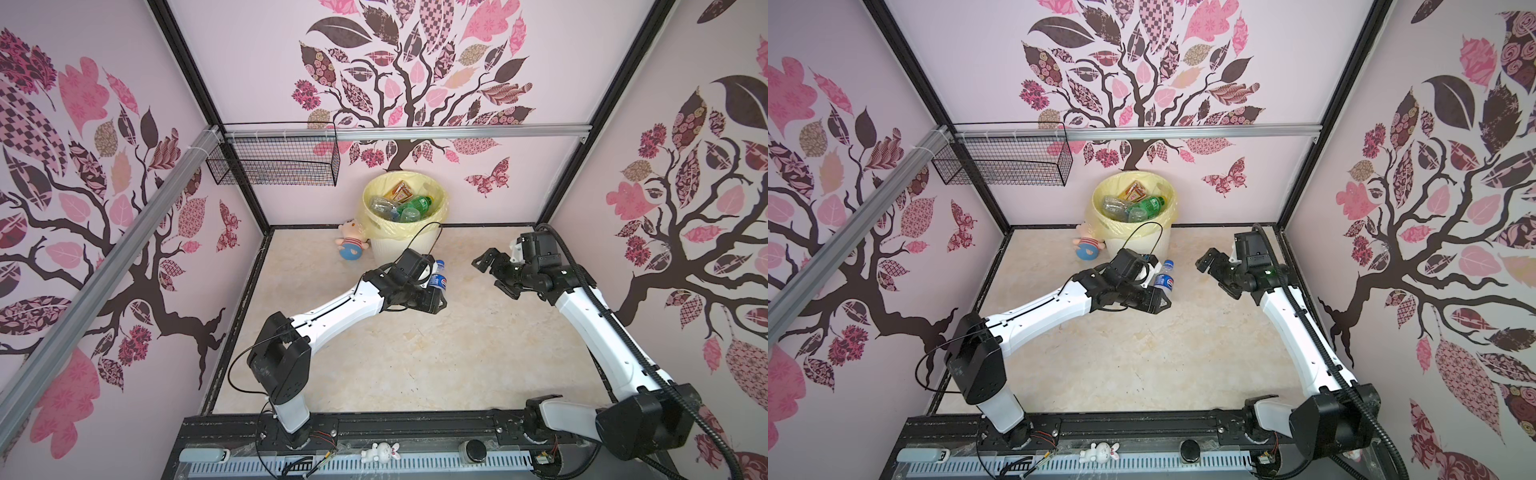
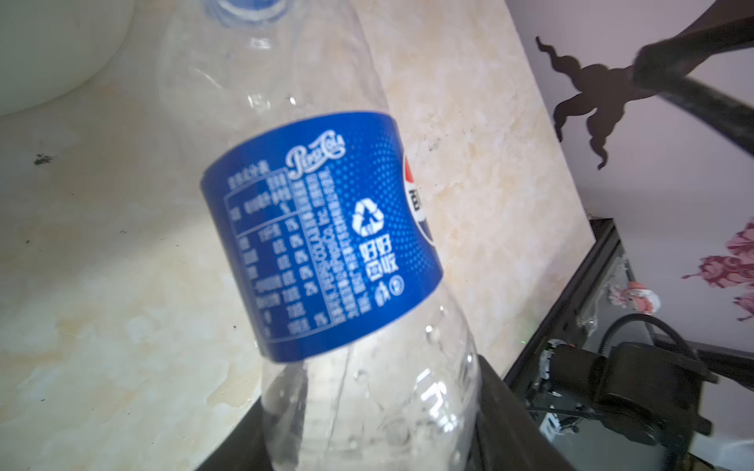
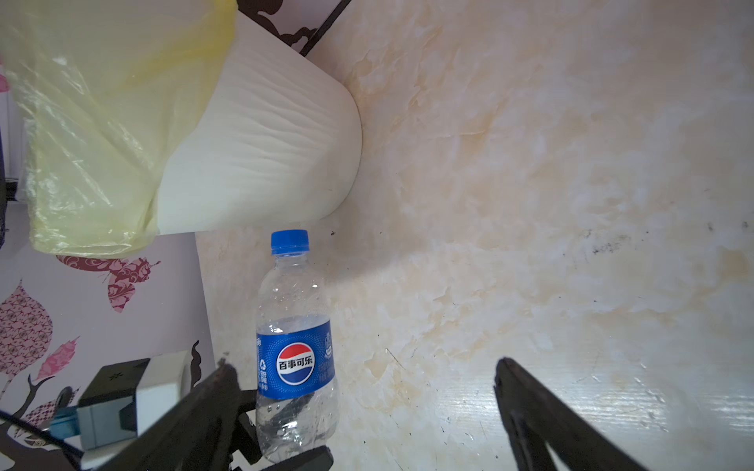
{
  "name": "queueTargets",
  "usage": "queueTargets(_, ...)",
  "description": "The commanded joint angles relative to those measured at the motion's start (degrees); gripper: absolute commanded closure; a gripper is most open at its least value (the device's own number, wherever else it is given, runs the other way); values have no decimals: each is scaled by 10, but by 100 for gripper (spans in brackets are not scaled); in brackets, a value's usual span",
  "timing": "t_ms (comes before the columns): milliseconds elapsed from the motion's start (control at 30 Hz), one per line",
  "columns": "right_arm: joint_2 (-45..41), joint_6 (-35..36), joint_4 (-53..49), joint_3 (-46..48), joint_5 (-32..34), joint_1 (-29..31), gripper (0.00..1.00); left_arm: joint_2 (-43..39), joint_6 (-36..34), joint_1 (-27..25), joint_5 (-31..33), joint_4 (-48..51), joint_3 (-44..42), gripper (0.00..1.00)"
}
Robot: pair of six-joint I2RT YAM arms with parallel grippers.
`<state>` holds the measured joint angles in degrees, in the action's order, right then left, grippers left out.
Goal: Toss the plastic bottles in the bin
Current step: 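Lift the Pepsi bottle with left gripper toward the right gripper, then close right gripper on the Pepsi bottle near its blue cap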
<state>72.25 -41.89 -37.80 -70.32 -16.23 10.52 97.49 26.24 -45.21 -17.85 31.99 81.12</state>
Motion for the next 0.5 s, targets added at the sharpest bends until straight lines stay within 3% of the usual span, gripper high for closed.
queueTargets(0,-8,-10,30,-8,-38,20,0,-30,31,8,-48,-25,-24,44)
queueTargets(467,32,-87,189,5,-162,73,9,-139,66,61,-138,-64,-47,45)
